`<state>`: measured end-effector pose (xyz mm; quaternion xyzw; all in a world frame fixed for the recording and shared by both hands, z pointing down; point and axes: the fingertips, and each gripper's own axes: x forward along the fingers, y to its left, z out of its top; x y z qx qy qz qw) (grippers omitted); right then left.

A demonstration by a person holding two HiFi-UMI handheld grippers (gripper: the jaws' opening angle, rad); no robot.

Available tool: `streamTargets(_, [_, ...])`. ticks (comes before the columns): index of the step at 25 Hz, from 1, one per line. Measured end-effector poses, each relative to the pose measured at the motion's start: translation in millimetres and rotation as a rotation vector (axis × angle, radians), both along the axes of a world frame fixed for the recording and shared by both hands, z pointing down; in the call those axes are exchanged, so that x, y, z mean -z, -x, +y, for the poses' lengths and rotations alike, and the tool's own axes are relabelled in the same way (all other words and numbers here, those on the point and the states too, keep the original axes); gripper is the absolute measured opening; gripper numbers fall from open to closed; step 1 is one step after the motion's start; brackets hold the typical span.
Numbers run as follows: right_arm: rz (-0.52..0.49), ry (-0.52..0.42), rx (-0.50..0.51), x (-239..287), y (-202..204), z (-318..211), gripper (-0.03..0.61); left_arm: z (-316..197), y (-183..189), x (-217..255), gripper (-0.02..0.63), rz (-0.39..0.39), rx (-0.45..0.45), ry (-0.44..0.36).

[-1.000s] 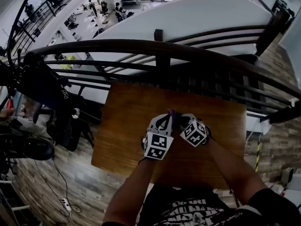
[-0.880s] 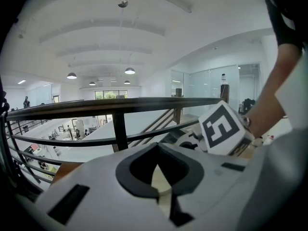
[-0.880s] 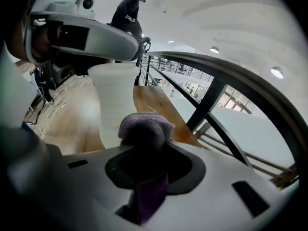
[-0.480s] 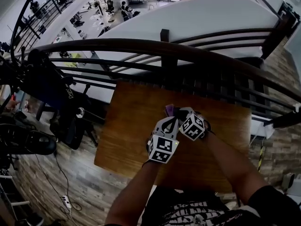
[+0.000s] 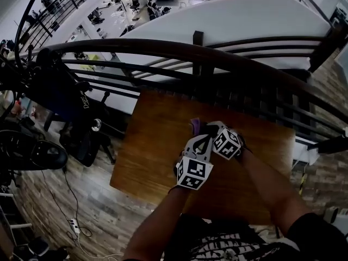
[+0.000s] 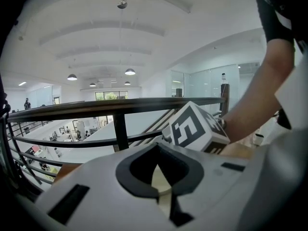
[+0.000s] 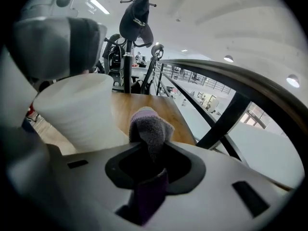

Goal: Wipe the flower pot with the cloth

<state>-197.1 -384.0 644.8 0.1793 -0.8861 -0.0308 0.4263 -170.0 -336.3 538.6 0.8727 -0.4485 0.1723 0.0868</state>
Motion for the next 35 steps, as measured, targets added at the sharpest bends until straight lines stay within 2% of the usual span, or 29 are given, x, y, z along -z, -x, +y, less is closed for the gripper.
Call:
streamTargets(10, [0.023, 0.033, -0.042, -13, -40, 24, 0.08, -1, 2, -2, -0.002, -0.01, 0.009, 0.0])
streamTargets(19, [0.006, 0.073, -0.09, -16, -63, 68, 0.08, 3, -2, -2, -0.002, -0.028, -0.002, 0.002])
streamTargets(35, [-0.085, 0.123, -0.113, -17, -31, 126, 0.08, 4, -2, -8, -0.002, -0.05, -0.042, 0.01])
